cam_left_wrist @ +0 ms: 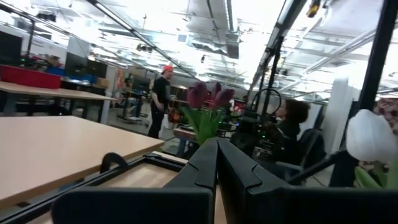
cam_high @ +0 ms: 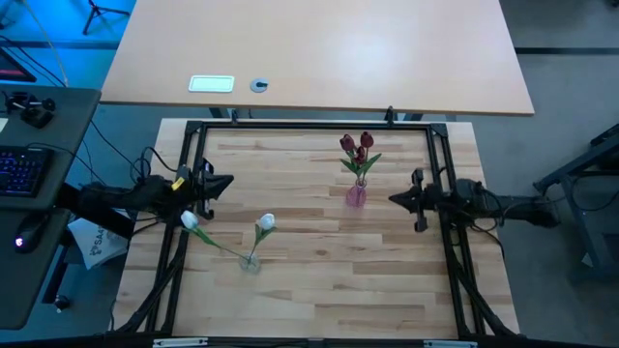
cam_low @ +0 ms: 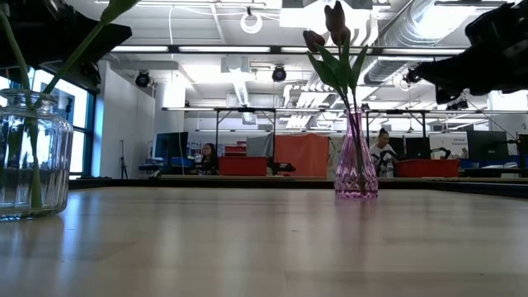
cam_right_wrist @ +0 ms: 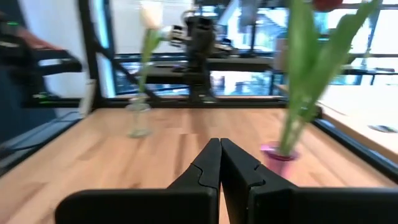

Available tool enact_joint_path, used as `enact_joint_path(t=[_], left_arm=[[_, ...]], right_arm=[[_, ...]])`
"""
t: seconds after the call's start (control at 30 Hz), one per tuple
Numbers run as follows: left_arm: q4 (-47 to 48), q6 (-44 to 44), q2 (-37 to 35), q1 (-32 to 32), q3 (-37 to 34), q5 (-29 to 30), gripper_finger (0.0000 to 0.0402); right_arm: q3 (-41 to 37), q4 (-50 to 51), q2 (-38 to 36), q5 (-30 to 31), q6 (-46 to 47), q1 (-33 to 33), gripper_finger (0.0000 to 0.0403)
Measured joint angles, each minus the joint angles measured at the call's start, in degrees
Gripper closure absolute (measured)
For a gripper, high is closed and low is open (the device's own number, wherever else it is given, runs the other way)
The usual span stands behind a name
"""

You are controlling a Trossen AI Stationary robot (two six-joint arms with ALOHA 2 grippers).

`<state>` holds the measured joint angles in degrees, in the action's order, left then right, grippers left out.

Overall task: Sort flowers into vase by color
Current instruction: Return to Home Position

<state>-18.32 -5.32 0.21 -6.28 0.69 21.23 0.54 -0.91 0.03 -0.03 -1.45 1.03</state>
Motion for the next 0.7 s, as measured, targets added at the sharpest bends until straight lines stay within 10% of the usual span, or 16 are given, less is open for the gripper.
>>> enact_joint_path(t=[0.7], left_arm=[[1.0,0.0,0.0,0.2,0.0,0.2,0.0401]], right_arm=[[0.0,-0.2,0.6,0.0,0.0,4.2,0.0402]])
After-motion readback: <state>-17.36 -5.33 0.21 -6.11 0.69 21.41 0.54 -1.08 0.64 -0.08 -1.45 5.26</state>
